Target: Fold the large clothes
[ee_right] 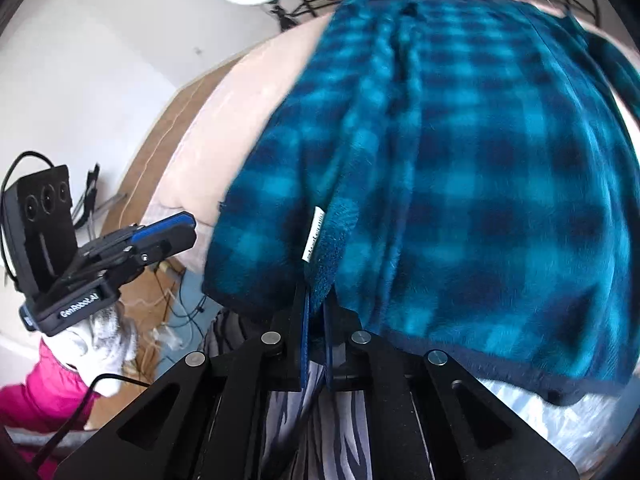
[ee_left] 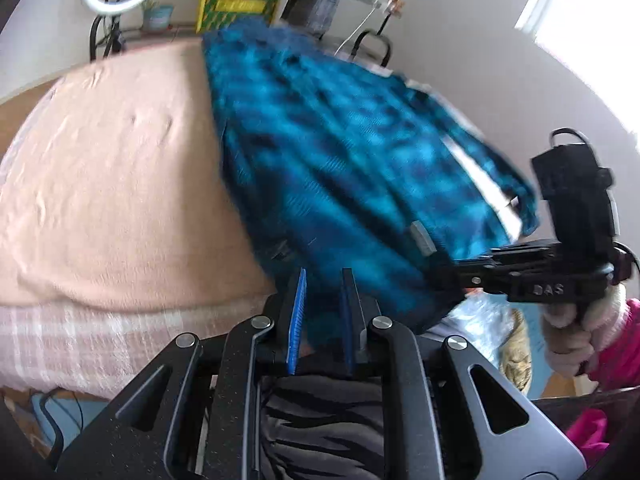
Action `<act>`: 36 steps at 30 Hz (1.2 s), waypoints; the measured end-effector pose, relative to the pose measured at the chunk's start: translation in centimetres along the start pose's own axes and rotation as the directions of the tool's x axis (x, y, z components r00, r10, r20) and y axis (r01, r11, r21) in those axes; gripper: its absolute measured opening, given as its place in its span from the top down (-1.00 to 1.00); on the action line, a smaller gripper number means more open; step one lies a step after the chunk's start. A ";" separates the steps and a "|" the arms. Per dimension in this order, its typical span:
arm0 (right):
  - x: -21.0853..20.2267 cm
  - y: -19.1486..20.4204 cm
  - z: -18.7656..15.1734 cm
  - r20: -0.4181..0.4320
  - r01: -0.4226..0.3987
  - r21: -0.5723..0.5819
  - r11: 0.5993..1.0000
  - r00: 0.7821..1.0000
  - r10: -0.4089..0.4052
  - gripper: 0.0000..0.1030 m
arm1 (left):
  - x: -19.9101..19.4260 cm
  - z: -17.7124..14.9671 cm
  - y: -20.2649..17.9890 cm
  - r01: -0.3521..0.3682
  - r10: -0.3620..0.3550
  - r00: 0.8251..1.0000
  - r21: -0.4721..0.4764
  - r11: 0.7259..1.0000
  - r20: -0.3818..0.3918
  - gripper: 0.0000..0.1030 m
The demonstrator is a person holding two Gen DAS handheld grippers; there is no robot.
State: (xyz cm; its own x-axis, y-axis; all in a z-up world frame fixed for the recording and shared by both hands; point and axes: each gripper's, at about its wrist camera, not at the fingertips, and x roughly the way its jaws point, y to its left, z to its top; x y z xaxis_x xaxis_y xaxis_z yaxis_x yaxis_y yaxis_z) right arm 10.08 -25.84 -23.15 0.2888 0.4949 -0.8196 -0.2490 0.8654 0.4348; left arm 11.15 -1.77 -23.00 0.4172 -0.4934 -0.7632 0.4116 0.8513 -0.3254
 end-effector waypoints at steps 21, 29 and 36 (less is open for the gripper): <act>-12.4 -5.7 -2.3 0.399 0.100 0.017 0.995 0.912 -0.099 0.12 | -4.3 1.7 -6.7 0.007 -0.012 0.997 0.070 0.998 0.071 0.41; -19.5 -14.1 -4.6 0.432 0.207 0.202 0.957 0.859 -0.276 0.00 | -3.3 4.6 -12.7 0.130 -0.138 0.989 0.124 0.984 0.056 0.10; -24.3 -24.4 -8.4 0.411 0.238 0.423 0.874 0.810 -0.419 -0.27 | -0.4 5.6 -16.2 0.194 -0.197 0.980 0.139 0.971 0.007 0.10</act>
State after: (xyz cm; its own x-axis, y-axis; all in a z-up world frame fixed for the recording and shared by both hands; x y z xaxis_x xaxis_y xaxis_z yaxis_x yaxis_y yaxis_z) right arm 1.39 -59.62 -16.95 0.7182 0.0703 -0.6922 0.2421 0.9075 0.3433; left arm 8.88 -16.36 -14.28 0.3340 -0.6529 -0.6799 0.5935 0.7060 -0.3864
